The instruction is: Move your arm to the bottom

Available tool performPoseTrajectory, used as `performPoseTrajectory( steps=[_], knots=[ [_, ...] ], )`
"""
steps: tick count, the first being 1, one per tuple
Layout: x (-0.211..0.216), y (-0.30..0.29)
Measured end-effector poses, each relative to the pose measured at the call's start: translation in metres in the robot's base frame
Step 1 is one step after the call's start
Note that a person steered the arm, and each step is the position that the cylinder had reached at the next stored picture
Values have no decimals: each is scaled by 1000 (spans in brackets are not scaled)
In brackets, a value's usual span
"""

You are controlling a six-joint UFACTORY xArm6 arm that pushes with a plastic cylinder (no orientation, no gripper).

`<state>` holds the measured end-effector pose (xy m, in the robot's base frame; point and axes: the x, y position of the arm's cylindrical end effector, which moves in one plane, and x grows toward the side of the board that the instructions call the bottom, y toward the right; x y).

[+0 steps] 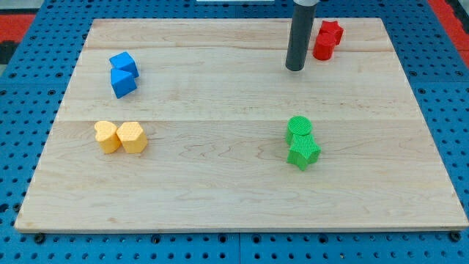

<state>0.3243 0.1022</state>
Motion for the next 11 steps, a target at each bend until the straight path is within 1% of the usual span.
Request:
performPoseTrajectory(
  steps=[1, 4, 5, 6, 7, 8, 9, 10, 11],
  knots=[
    [0, -12],
    [2, -14],
    [4, -46],
    [47, -85],
    [110, -133],
    [134, -153],
    [189, -136],
    [225, -116],
    [217, -63]
  ],
)
